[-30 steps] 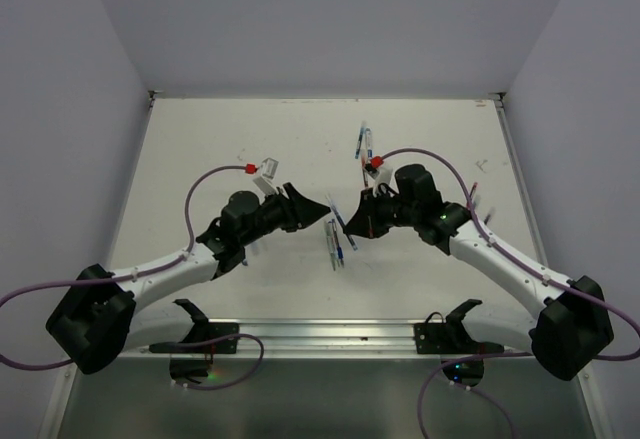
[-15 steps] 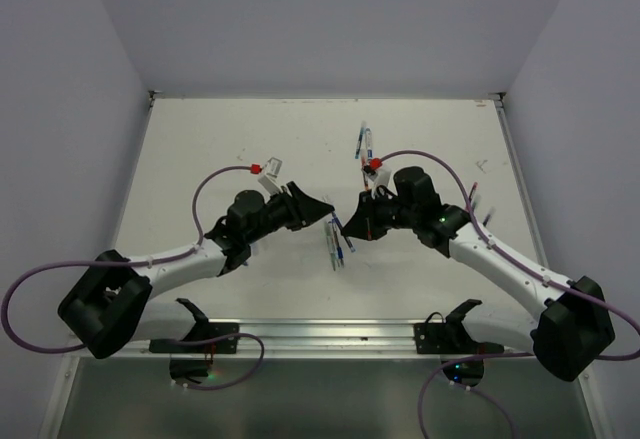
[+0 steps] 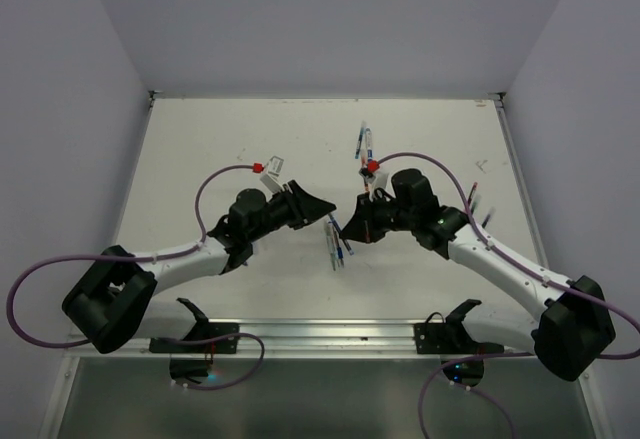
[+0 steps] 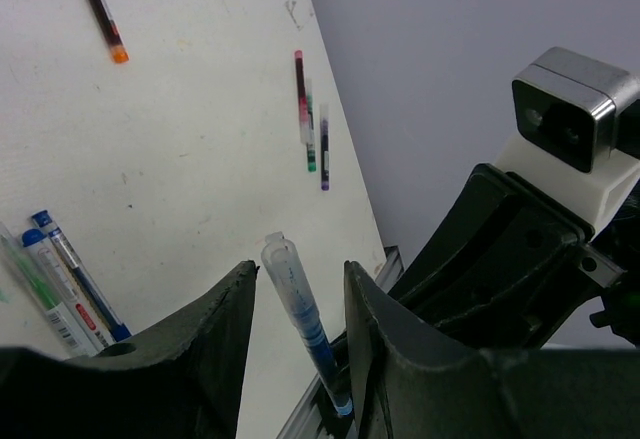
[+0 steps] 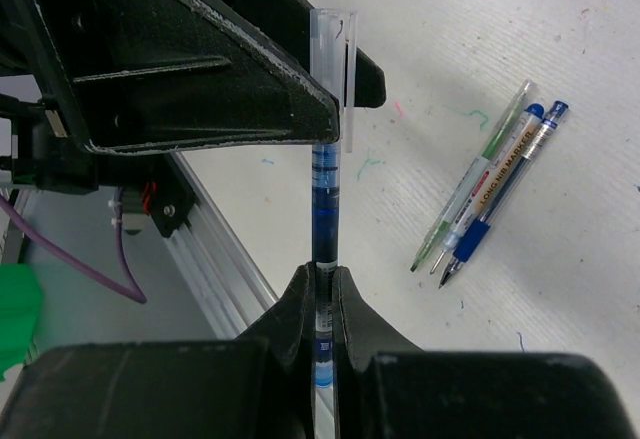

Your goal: Open the pen caps

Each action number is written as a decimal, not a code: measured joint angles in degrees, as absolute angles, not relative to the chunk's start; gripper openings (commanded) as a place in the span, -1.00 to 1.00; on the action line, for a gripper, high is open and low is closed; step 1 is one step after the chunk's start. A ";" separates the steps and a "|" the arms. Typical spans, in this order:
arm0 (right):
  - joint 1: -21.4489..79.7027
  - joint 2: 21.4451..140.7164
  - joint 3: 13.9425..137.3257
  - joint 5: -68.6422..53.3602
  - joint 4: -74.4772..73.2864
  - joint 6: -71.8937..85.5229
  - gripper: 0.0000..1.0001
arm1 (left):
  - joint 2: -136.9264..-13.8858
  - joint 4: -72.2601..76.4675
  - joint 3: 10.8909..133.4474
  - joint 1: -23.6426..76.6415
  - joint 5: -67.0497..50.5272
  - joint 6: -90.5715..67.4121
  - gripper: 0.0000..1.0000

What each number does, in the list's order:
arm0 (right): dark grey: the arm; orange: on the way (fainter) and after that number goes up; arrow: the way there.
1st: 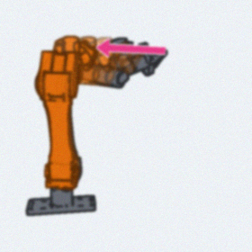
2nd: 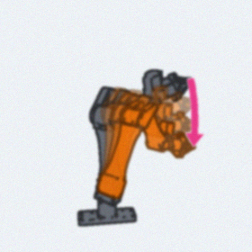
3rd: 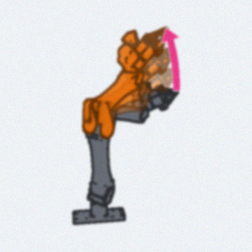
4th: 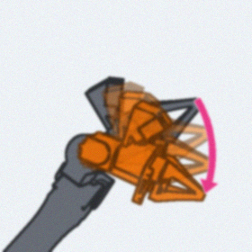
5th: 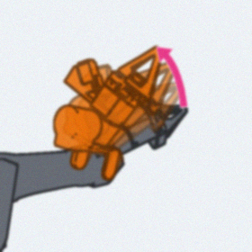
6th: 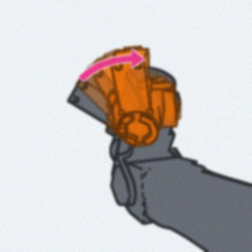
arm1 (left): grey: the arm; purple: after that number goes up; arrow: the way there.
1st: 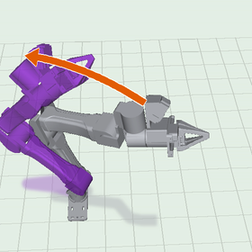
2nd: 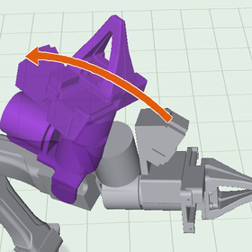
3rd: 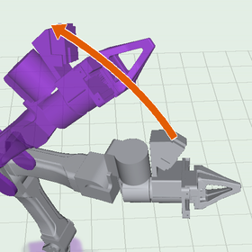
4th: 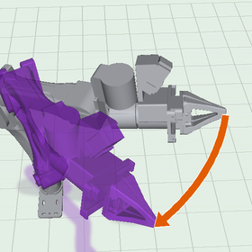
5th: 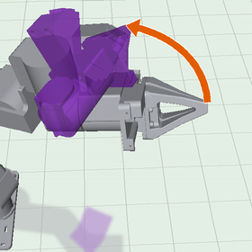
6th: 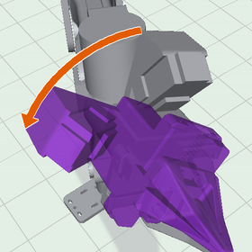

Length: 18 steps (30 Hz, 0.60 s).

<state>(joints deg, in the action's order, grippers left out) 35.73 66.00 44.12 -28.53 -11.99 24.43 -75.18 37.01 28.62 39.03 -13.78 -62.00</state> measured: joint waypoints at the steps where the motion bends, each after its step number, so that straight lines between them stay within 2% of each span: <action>1: 35.77 66.02 44.05 -28.53 -12.01 24.43 -1.00 | -75.18 37.04 28.84 39.03 -13.78 -62.00 -0.14; 3: 35.99 66.02 43.97 -28.51 -12.01 24.43 -1.00 | -75.18 37.06 29.19 39.03 -13.78 -62.00 -0.16; 6: 36.25 66.02 43.86 -28.51 -11.97 24.43 -1.00 | -75.18 37.12 29.65 39.03 -13.78 -62.00 -0.31; 7: 36.29 66.02 43.79 -28.51 -11.92 24.43 -1.00 | -75.20 37.12 29.67 39.03 -13.80 -62.00 -0.44; 9: 36.38 66.04 43.77 -28.51 -11.90 24.43 -1.00 | -75.33 37.17 29.67 39.03 -13.85 -62.24 -0.57; 10: 36.40 66.06 43.77 -28.51 -11.86 24.43 -1.00 | -75.46 37.19 29.67 39.03 -13.89 -62.33 -0.77; 12: 36.49 66.35 43.75 -28.40 -11.73 24.47 -1.00 | -75.66 37.74 29.69 38.98 -14.22 -63.18 -1.00; 14: 36.71 66.98 43.75 -28.47 -11.22 24.49 -0.97 | -75.66 38.26 29.69 38.98 -14.37 -63.26 -1.00; 16: 36.75 67.31 43.75 -28.40 -10.81 24.60 -0.61 | -75.79 38.24 29.69 38.94 -14.52 -63.37 -1.00; 17: 36.75 67.40 43.77 -28.34 -10.68 24.82 -0.17 | -75.83 38.28 29.69 38.89 -14.55 -63.46 -1.00; 18: 36.75 67.53 43.77 -28.21 -10.57 25.36 -0.04 | -75.85 38.44 29.69 38.87 -14.66 -63.51 -1.00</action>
<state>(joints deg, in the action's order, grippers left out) 36.75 67.53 43.77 -28.21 -10.57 25.36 -75.85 38.44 29.69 38.87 -14.66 -63.51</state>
